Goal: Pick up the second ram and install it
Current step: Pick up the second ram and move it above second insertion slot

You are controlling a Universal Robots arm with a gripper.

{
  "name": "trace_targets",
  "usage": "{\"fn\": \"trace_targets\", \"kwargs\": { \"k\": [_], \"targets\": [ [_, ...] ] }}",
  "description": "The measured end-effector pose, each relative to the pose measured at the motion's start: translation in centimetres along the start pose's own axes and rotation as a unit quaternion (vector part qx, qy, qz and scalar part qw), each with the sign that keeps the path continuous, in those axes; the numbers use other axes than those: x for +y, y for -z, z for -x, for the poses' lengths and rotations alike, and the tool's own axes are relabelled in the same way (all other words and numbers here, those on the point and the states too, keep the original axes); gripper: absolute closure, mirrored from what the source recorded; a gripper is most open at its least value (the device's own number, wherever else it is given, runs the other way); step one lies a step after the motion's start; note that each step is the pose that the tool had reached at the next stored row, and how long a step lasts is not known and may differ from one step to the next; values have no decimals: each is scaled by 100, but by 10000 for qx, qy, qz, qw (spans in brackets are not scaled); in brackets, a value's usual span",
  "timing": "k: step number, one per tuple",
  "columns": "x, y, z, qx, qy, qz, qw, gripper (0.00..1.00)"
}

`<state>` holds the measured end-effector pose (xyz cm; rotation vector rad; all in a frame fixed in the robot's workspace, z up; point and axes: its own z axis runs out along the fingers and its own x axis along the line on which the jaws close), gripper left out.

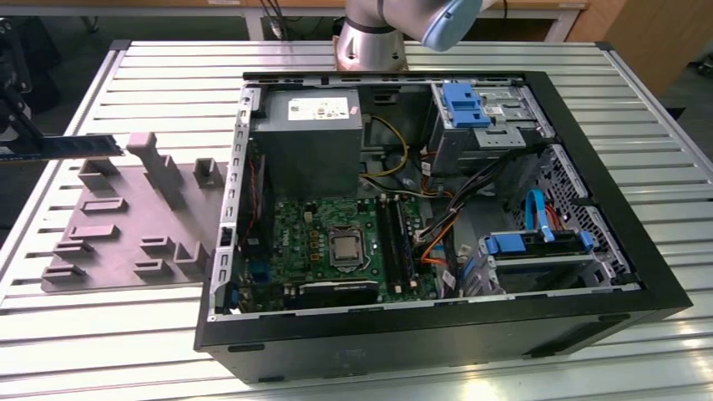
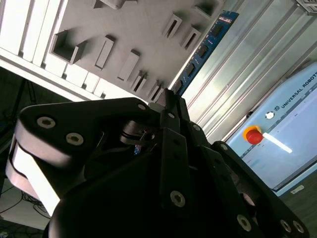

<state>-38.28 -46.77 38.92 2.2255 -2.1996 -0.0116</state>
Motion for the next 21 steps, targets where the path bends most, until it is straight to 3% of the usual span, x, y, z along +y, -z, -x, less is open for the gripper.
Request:
{"fn": "trace_targets", "kwargs": {
  "k": [21],
  "targets": [
    [-66, 2, -1, 1, 0, 1, 10000, 86]
  ]
}}
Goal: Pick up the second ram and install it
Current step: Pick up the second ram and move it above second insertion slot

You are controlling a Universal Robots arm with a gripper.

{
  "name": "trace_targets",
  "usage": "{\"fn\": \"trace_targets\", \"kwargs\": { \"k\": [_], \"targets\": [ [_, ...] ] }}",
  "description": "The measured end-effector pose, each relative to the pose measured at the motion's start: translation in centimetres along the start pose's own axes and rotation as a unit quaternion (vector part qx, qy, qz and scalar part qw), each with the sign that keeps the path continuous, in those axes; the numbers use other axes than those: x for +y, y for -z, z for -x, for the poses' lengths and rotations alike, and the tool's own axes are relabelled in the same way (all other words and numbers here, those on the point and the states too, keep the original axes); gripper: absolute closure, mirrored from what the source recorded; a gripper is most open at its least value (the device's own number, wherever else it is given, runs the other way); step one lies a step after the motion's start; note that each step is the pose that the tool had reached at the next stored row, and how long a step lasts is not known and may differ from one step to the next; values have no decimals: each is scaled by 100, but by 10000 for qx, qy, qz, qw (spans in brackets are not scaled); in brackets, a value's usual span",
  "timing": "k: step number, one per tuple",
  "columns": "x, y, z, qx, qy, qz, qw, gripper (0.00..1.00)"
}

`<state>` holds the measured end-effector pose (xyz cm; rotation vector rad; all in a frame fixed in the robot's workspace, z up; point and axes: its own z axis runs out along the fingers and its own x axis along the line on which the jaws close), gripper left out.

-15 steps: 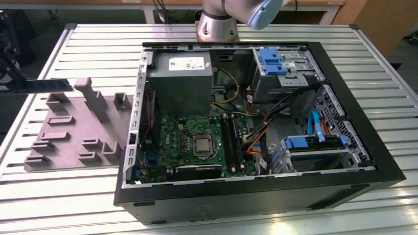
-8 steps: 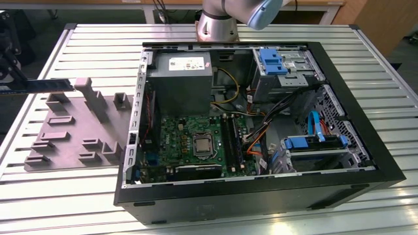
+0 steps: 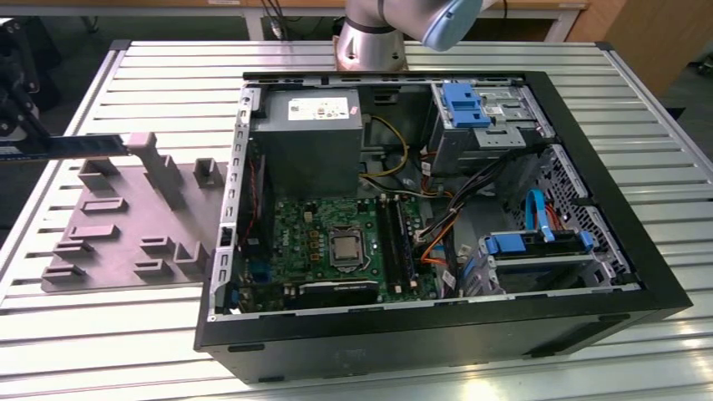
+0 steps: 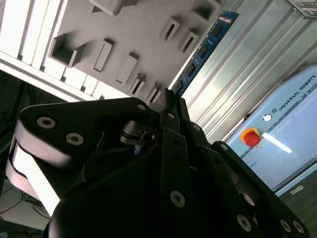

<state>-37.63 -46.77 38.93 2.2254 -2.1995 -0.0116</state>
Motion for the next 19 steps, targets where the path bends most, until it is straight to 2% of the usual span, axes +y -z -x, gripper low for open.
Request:
{"fn": "trace_targets", "kwargs": {
  "k": [19],
  "targets": [
    [-66, 0, 0, 0, 0, 0, 10000, 86]
  ]
}}
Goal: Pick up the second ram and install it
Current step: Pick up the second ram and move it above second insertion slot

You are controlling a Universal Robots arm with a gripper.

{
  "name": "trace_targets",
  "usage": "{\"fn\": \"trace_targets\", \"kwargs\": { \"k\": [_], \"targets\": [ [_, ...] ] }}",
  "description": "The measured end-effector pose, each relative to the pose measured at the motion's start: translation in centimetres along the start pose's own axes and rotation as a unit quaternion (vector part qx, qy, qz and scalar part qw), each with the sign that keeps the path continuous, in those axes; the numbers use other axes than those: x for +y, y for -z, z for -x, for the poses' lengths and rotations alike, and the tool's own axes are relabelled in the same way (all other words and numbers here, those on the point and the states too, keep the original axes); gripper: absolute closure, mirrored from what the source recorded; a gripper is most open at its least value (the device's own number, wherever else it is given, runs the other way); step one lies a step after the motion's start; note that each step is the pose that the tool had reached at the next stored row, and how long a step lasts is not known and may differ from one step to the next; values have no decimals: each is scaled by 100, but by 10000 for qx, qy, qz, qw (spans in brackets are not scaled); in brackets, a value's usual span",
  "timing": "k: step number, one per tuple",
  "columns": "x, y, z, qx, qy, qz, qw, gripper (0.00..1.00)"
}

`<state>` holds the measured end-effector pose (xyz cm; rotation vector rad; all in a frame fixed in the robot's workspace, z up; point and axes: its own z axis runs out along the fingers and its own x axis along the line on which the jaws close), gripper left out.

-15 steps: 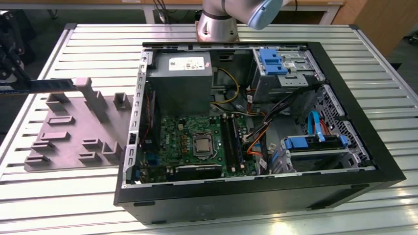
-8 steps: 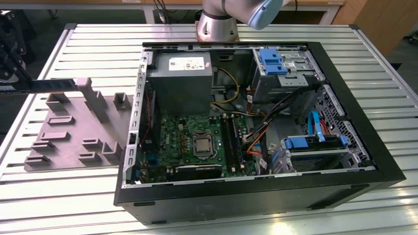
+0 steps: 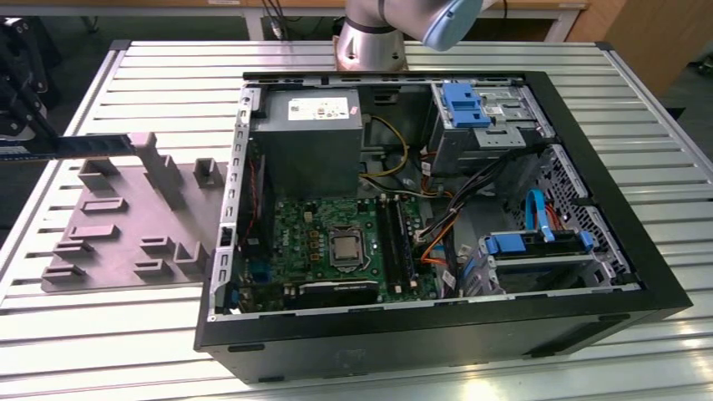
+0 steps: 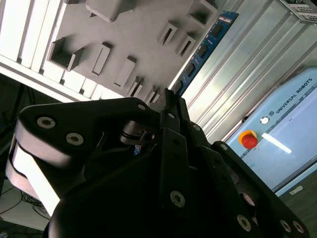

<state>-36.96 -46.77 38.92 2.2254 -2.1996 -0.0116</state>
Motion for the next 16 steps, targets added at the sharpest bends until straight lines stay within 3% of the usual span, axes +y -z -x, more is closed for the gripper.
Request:
{"fn": "trace_targets", "kwargs": {
  "k": [16],
  "targets": [
    [-60, 1, -1, 0, 0, 0, 10000, 86]
  ]
}}
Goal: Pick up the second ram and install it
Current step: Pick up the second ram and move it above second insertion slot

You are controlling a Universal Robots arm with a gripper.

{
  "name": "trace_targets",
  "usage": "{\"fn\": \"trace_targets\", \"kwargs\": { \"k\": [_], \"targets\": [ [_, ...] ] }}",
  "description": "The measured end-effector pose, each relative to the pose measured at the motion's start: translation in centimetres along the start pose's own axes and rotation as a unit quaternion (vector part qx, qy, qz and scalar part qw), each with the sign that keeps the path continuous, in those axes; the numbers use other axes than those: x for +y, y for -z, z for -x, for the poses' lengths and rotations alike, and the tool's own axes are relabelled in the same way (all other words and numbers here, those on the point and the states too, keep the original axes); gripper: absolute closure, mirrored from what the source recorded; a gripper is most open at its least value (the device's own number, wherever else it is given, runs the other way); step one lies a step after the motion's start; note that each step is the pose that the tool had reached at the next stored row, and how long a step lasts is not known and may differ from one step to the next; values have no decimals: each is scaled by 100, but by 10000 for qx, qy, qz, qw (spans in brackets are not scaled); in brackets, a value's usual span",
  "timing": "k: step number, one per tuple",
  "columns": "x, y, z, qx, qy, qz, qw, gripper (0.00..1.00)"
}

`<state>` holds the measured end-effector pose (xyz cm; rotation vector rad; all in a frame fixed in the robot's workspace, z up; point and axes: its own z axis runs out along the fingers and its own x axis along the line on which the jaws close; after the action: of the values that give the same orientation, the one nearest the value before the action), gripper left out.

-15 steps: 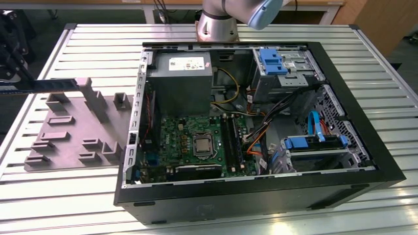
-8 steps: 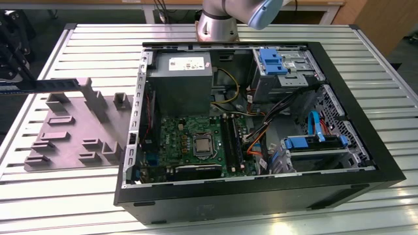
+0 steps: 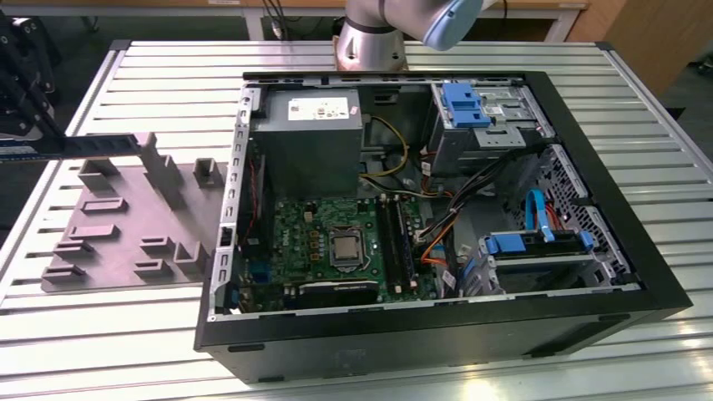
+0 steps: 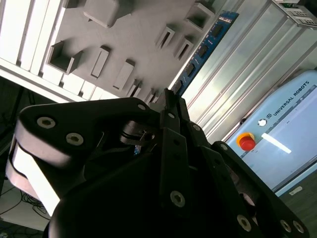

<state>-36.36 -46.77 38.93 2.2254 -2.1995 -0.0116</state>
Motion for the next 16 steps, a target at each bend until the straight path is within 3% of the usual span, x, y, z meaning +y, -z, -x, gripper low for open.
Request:
{"fn": "trace_targets", "kwargs": {
  "k": [16],
  "targets": [
    [-73, 1, -1, 0, 0, 0, 10000, 86]
  ]
}}
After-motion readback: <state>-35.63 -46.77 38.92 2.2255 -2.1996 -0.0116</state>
